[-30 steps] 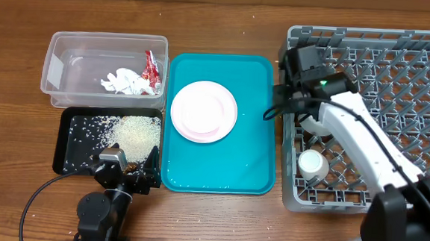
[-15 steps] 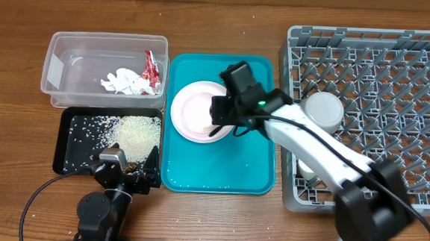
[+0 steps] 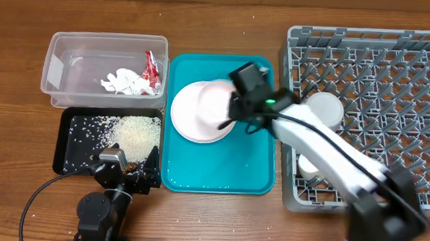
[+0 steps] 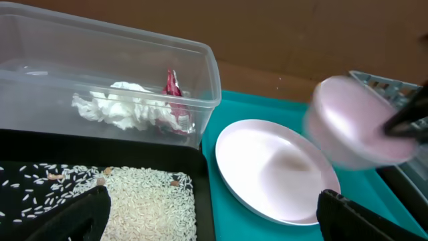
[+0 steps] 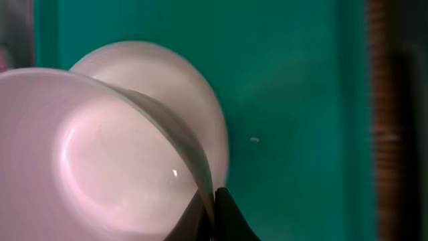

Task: Sort waste into correct bins and load items into the dishwasher
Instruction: 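Carry the pink bowl into the rack and set it down, then release the bowl and move the right gripper back to the teal tray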

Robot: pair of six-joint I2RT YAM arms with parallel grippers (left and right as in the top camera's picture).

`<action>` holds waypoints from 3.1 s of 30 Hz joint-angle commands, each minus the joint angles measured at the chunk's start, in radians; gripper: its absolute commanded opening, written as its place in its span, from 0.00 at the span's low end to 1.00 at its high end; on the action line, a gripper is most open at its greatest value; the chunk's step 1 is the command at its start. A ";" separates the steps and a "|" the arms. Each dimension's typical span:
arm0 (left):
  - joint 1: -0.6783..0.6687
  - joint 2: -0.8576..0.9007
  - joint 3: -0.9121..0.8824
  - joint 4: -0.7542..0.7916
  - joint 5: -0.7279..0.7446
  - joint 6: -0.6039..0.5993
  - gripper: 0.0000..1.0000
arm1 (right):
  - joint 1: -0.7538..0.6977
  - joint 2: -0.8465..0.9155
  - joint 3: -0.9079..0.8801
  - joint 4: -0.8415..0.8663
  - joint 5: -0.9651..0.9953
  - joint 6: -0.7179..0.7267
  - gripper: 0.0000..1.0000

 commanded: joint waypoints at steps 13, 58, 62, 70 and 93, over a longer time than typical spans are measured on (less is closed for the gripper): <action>-0.006 -0.011 -0.004 0.002 0.007 0.004 1.00 | -0.424 -0.256 0.005 -0.211 1.042 -0.003 0.04; -0.006 -0.011 -0.004 0.002 0.007 0.004 1.00 | -0.491 0.087 0.005 -0.259 1.135 -0.105 0.04; -0.006 -0.011 -0.004 0.002 0.007 0.004 1.00 | -0.498 0.087 0.000 -0.272 1.111 -0.104 0.04; -0.006 -0.011 -0.004 0.002 0.007 0.004 1.00 | -0.430 0.113 -0.003 -0.279 1.094 -0.105 0.04; -0.006 -0.011 -0.004 0.002 0.007 0.004 1.00 | -0.608 0.131 -0.002 -0.190 1.190 -0.206 0.04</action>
